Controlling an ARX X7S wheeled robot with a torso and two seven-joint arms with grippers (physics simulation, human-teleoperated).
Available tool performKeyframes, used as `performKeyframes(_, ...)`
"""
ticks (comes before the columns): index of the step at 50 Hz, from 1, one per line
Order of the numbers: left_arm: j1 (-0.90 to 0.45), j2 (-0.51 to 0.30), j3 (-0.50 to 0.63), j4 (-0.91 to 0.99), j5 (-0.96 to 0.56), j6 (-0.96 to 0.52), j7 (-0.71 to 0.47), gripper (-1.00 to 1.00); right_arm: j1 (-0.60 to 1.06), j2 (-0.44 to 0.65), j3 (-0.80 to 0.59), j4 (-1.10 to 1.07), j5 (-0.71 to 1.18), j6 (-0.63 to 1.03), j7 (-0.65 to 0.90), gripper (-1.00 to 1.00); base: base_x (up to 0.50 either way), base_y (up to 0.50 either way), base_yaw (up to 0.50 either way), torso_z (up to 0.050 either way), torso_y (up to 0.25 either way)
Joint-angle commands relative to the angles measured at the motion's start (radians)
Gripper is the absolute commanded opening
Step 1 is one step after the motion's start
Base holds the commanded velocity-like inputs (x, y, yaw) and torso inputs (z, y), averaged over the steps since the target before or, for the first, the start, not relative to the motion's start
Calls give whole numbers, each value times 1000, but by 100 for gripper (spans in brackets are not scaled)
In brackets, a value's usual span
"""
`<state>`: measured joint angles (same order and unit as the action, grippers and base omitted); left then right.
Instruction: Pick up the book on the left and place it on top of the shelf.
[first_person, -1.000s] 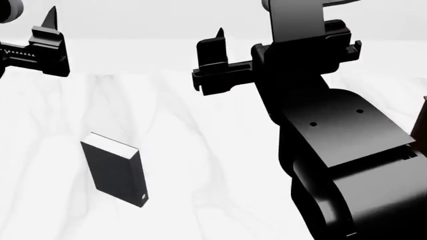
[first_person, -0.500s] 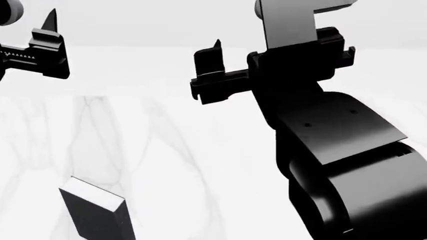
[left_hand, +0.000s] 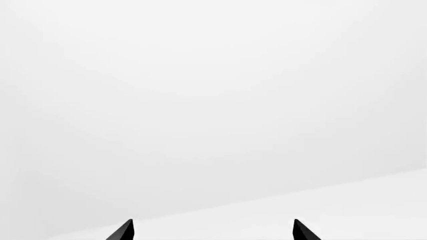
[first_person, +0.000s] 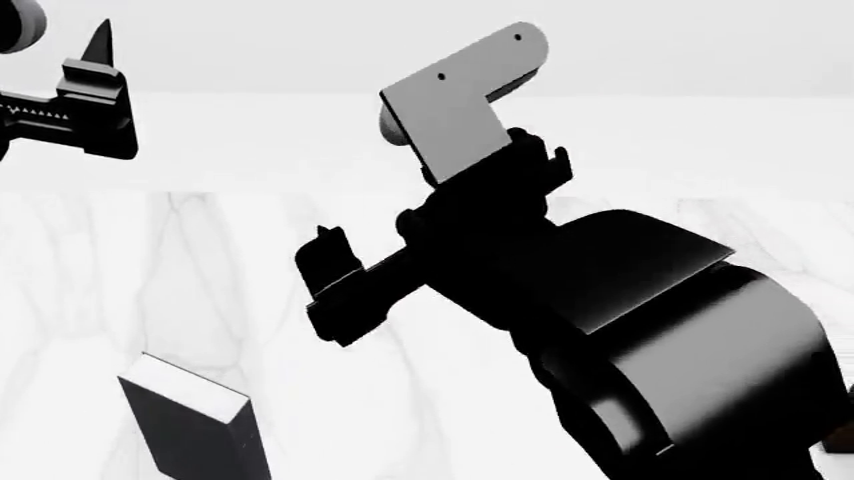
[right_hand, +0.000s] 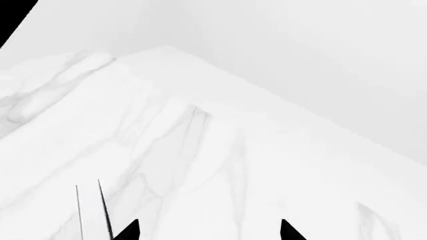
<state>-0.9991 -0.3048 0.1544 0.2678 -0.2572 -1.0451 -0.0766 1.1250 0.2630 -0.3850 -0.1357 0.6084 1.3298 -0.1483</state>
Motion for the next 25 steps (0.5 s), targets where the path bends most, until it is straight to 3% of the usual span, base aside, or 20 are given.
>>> performKeyframes(1,0,-2,4,-4,-2,2,-3,100,-7,52,-133,-16,51,-34,-153,100,0,0,0,0,0)
performKeyframes(25,1,-9,8,-11,-7,4,-7,100,-15,2,-378,156,-56,-282,-309,100,0,0,0,0,0)
